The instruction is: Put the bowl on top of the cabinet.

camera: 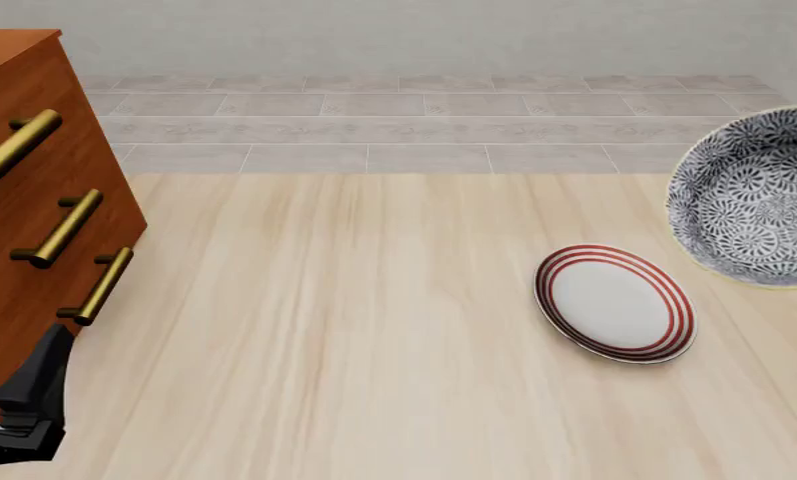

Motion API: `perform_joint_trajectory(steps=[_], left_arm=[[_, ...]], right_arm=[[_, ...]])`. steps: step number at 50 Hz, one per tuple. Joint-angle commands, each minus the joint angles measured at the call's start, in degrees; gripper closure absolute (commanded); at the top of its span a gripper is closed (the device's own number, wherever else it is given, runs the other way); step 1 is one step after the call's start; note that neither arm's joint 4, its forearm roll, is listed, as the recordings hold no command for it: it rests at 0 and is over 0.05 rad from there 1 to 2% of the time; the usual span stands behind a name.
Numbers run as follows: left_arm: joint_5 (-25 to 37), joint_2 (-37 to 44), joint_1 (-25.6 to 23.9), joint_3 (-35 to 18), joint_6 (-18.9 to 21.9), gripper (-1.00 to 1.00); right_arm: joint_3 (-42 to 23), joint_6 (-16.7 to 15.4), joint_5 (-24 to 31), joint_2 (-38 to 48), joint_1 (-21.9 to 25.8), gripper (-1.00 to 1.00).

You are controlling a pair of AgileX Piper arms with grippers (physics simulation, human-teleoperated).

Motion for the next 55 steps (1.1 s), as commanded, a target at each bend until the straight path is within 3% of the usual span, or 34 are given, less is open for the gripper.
perform_joint_trajectory(steps=[1,16,55], left_arm=[[-0.08,0.14,-0.05,0.0,-0.11,-1.0],[-0.06,-0.22,0.0,-0.01,-0.45,-1.0],[1.68,-3.04,-0.01,-0.14,-1.53,-1.0]], right_arm=[[-0.61,0.38,-1.93,1.86,5.79,1.0],[-2.37,1.08,-4.67,6.14,12.9,1.0],[-8.57,1.52,-8.81,13.64,26.18,1.0]])
